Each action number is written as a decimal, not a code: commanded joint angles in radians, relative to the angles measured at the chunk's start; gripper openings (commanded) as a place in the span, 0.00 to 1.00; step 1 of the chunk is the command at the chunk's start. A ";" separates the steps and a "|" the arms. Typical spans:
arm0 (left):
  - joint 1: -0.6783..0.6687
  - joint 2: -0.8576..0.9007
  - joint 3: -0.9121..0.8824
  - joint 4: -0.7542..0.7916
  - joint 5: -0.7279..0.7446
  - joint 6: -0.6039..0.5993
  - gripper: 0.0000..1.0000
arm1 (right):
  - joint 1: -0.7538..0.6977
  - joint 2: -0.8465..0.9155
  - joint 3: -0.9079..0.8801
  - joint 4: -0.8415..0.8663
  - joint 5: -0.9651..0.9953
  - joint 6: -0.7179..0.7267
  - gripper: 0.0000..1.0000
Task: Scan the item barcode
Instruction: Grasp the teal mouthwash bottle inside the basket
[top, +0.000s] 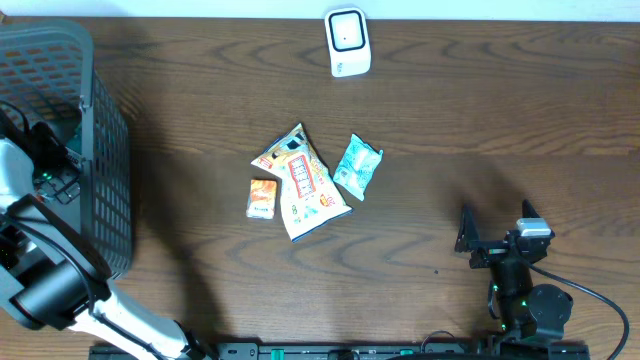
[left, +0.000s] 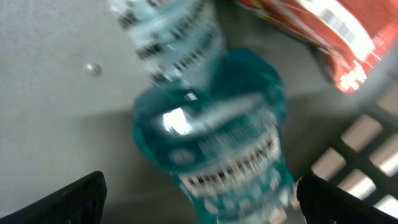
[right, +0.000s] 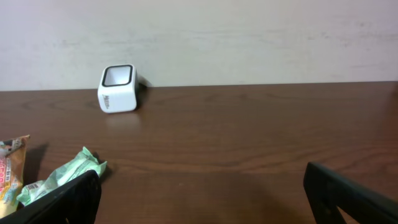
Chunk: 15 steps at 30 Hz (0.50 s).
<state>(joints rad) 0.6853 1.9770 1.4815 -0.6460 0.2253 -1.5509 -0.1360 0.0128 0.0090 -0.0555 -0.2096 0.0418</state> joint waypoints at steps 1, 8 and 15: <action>0.002 0.027 0.000 0.001 -0.043 -0.085 0.98 | 0.005 -0.006 -0.003 -0.001 0.001 0.010 0.99; 0.003 0.063 0.000 0.023 -0.117 -0.107 0.98 | 0.005 -0.006 -0.003 -0.001 0.001 0.010 0.99; 0.003 0.078 0.000 0.024 -0.156 -0.098 0.91 | 0.005 -0.006 -0.003 -0.001 0.001 0.010 0.99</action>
<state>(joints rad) 0.6853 2.0274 1.4815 -0.6174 0.1200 -1.6520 -0.1360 0.0128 0.0090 -0.0555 -0.2096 0.0418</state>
